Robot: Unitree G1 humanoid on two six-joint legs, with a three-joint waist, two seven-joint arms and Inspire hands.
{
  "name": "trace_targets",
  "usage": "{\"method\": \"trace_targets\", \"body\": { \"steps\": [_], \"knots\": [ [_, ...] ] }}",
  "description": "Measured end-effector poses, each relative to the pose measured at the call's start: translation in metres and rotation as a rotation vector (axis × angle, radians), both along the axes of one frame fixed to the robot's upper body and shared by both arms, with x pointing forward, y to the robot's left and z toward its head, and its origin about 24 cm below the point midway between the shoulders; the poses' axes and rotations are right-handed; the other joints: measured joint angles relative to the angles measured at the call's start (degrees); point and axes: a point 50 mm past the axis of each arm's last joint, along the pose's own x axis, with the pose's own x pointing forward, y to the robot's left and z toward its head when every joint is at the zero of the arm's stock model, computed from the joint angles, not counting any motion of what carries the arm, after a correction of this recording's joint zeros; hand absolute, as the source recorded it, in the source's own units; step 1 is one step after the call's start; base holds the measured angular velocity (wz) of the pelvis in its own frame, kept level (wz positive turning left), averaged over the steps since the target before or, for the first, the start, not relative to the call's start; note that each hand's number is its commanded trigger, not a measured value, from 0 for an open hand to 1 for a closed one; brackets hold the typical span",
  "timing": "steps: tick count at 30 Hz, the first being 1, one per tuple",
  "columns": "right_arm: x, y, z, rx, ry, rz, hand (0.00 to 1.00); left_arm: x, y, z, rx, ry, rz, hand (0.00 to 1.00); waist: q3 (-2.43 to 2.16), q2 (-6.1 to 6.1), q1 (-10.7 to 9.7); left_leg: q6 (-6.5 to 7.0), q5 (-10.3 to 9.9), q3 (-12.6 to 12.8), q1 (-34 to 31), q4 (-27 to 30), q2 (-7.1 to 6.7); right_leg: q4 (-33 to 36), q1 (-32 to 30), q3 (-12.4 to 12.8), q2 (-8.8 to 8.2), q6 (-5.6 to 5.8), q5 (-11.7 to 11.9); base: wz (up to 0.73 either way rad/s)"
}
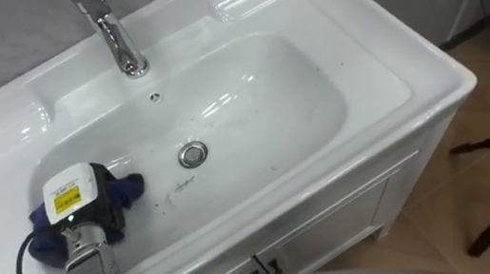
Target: Wipe basin
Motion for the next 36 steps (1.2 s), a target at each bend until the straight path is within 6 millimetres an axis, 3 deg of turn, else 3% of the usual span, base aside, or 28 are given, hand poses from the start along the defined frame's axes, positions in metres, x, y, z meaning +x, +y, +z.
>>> {"method": "trace_targets", "body": {
  "steps": [5, 11, 15, 20, 26, 30, 31, 36],
  "knots": [
    [0.007, 0.002, -0.001, 0.013, -0.04, -0.014, 0.0, 0.002, -0.002, -0.001, -0.058, 0.013, 0.033, 1.0, 0.07, -0.42, -0.37, -0.01, -0.01, 0.04, 1.22, 0.0, -0.13, 0.24, 1.18, -1.09, -0.49, 0.04, -1.12, 0.12],
    [0.013, 0.007, -0.003, 0.006, -0.071, 0.036, 0.0, 0.015, -0.013, -0.002, -0.306, 0.014, 0.181, 1.0, 0.34, -0.86, -0.86, -0.01, -0.01, 0.3, 1.4, 0.01, -0.2, 1.47, 1.18, -1.49, -1.04, -0.11, -2.05, 0.09],
    [0.013, 0.014, -0.006, 0.012, -0.064, 0.057, 0.0, 0.031, -0.021, 0.0, -0.515, 0.009, 0.261, 1.0, 1.38, -2.69, -1.73, -0.01, -0.01, 0.47, 1.82, 0.11, -0.53, 3.52, 0.88, -1.28, -1.31, 0.03, -3.81, 0.08],
    [0.011, 0.019, -0.007, 0.009, -0.061, 0.06, 0.0, 0.043, -0.037, 0.002, -0.706, 0.039, 0.261, 1.0, 1.38, -2.91, -1.9, -0.01, -0.01, 1.76, 1.11, 0.06, -0.97, 3.94, -0.14, -1.16, -1.87, 0.41, -3.91, -0.02],
    [0.0, 0.03, -0.01, 0.032, -0.023, 0.074, 0.0, 0.055, -0.058, 0.004, -0.886, 0.093, 0.223, 1.0, 1.53, -3.07, -3.52, -0.01, -0.01, 1.96, 1.18, -0.01, -1.77, 2.99, 0.3, -1.33, -2.31, 1.16, -3.86, 0.03],
    [0.001, 0.032, -0.011, 0.042, -0.019, 0.087, 0.0, 0.065, -0.077, 0.008, -1.018, 0.106, 0.194, 1.0, 1.77, -2.74, -6.8, 0.01, -0.02, 3.45, 0.23, 0.02, -2.21, 2.0, 0.04, -1.48, -2.88, 1.74, -3.54, 0.03],
    [0.001, 0.034, -0.011, 0.051, -0.016, 0.085, 0.0, 0.067, -0.083, 0.009, -1.057, 0.121, 0.186, 1.0, 2.16, -2.76, -7.6, 0.0, -0.02, 3.46, 0.21, -0.02, -2.3, 2.02, -0.04, -1.4, -2.98, 1.84, -3.47, 0.0],
    [0.001, 0.037, -0.012, 0.065, -0.007, 0.086, 0.0, 0.074, -0.097, 0.012, -1.162, 0.129, 0.184, 1.0, 2.43, -2.52, -9.77, 0.01, -0.02, 4.57, 0.01, 0.01, -2.69, 2.1, -0.51, -1.08, -3.38, 2.12, -3.61, -0.08]
  ]
}}
